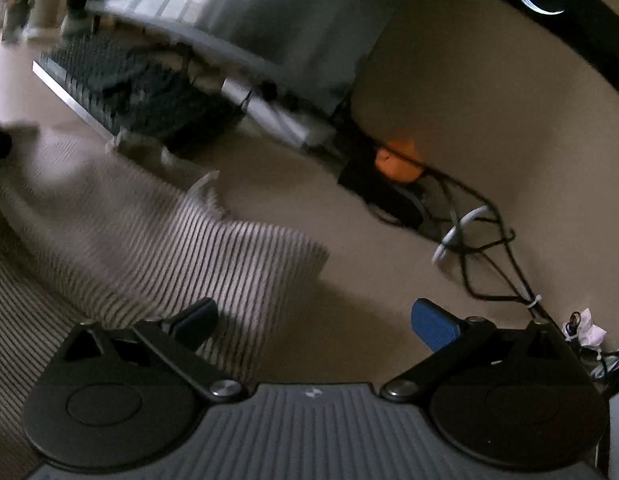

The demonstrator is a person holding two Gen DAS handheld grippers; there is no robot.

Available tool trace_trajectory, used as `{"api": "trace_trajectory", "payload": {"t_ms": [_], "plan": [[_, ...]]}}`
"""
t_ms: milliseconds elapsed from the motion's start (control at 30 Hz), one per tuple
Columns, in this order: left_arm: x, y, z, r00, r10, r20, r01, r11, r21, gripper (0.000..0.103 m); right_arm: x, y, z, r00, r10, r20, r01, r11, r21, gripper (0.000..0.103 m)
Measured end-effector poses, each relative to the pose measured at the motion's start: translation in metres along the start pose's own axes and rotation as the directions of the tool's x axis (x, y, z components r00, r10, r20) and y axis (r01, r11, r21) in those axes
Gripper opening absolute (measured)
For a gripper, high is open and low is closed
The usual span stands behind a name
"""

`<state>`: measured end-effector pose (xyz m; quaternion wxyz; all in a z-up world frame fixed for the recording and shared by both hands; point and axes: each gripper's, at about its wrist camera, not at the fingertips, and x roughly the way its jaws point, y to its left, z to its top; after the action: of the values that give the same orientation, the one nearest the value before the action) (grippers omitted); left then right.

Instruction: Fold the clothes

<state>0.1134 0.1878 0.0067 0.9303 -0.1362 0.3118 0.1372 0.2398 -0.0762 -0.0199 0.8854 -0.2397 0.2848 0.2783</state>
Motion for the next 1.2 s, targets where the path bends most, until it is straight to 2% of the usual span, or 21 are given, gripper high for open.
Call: {"api": "trace_trajectory", "payload": {"t_ms": [67, 167, 233, 300, 333, 367, 500, 633, 700, 800, 933, 1033, 1133, 1200], "plan": [[-0.018, 0.001, 0.009, 0.995, -0.093, 0.042, 0.094, 0.995, -0.016, 0.078, -0.015, -0.014, 0.008, 0.991, 0.124, 0.040, -0.128, 0.984, 0.121, 0.103], [-0.017, -0.008, 0.016, 0.971, -0.236, 0.039, 0.237, 0.971, -0.032, 0.081, -0.018, -0.018, 0.016, 0.945, 0.313, 0.090, -0.326, 0.908, 0.263, 0.103], [0.002, -0.017, 0.010, 0.974, -0.228, -0.014, 0.227, 0.974, -0.023, 0.083, -0.007, -0.008, 0.016, 0.912, 0.397, 0.107, -0.410, 0.856, 0.316, 0.103], [0.024, -0.022, 0.001, 0.975, -0.206, -0.084, 0.204, 0.979, -0.027, 0.083, 0.013, 0.002, 0.011, 0.890, 0.446, 0.097, -0.449, 0.817, 0.362, 0.103], [0.035, -0.023, -0.004, 0.974, -0.189, -0.125, 0.186, 0.982, -0.035, 0.083, 0.023, 0.006, 0.007, 0.884, 0.461, 0.077, -0.452, 0.805, 0.385, 0.103], [0.038, -0.022, -0.006, 0.973, -0.192, -0.130, 0.188, 0.981, -0.044, 0.083, 0.034, 0.010, 0.003, 0.881, 0.470, 0.046, -0.446, 0.797, 0.408, 0.103], [0.048, -0.021, -0.012, 0.968, -0.203, -0.148, 0.193, 0.978, -0.077, 0.090, 0.036, 0.018, -0.001, 0.882, 0.470, 0.038, -0.453, 0.822, 0.345, 0.103], [0.056, -0.029, -0.012, 0.968, -0.189, -0.165, 0.179, 0.981, -0.072, 0.094, 0.038, 0.010, -0.001, 0.874, 0.486, 0.026, -0.462, 0.813, 0.354, 0.103], [0.054, -0.032, -0.012, 0.962, -0.213, -0.172, 0.204, 0.977, -0.065, 0.094, 0.038, 0.005, 0.000, 0.870, 0.493, 0.020, -0.467, 0.809, 0.358, 0.103], [0.059, -0.042, -0.010, 0.947, -0.265, -0.183, 0.262, 0.964, -0.040, 0.094, 0.036, -0.007, -0.008, 0.889, 0.457, 0.017, -0.430, 0.822, 0.373, 0.103], [0.048, -0.056, -0.003, 0.940, -0.289, -0.180, 0.296, 0.955, 0.015, 0.094, 0.032, -0.011, -0.011, 0.905, 0.424, -0.022, -0.390, 0.850, 0.354, 0.103], [0.025, -0.057, 0.002, 0.949, -0.290, -0.126, 0.300, 0.952, 0.060, 0.094, 0.030, -0.007, -0.010, 0.904, 0.423, -0.052, -0.385, 0.862, 0.330, 0.103], [0.007, -0.055, 0.003, 0.971, -0.225, -0.078, 0.234, 0.963, 0.134, 0.094, 0.028, 0.002, -0.007, 0.912, 0.403, -0.077, -0.366, 0.883, 0.294, 0.103], [0.001, -0.053, 0.003, 0.978, -0.198, -0.070, 0.207, 0.963, 0.171, 0.094, 0.023, 0.001, -0.008, 0.923, 0.379, -0.064, -0.346, 0.893, 0.289, 0.103]]}}
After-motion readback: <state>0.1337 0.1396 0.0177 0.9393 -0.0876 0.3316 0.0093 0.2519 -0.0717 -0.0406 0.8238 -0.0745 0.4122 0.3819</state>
